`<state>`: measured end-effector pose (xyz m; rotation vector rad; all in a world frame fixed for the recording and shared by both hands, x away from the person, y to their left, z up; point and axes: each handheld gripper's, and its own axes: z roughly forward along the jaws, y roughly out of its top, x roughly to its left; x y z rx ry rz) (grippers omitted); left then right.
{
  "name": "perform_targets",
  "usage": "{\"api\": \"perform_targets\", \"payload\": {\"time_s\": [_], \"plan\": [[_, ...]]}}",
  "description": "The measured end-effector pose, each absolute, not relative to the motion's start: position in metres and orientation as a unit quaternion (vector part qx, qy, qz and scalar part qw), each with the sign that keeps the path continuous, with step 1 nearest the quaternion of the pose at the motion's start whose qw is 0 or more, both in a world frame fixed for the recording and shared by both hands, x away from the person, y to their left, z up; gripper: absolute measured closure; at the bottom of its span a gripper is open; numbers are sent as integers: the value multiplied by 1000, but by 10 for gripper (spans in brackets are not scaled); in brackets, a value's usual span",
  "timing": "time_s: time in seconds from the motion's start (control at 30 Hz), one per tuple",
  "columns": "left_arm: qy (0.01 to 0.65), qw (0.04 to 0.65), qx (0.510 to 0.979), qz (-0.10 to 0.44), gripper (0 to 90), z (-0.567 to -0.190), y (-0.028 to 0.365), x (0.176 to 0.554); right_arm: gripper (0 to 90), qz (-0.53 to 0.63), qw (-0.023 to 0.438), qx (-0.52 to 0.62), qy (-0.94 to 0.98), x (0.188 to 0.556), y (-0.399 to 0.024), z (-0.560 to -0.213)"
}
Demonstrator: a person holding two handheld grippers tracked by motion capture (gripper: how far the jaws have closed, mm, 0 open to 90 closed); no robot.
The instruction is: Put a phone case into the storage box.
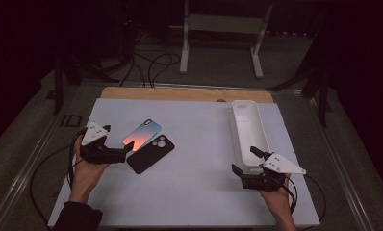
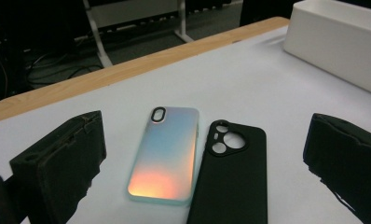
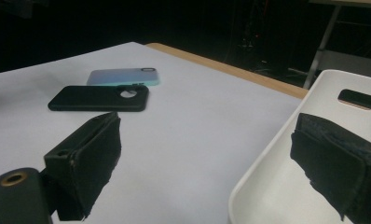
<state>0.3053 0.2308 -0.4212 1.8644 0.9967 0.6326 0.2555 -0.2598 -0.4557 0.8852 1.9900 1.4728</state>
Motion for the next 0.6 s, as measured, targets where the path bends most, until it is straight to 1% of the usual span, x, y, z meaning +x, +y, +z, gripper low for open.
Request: {"api": "perform_targets", "payload": {"time_s": [0.57,0.6], "plan": [[413,417,772,244,0,-427,223,334,85,543,252,328,730,255,-260,-457],[415,406,778,241,0,-429,222,340,86,542,252,327,732,255,-260,-458]]}}
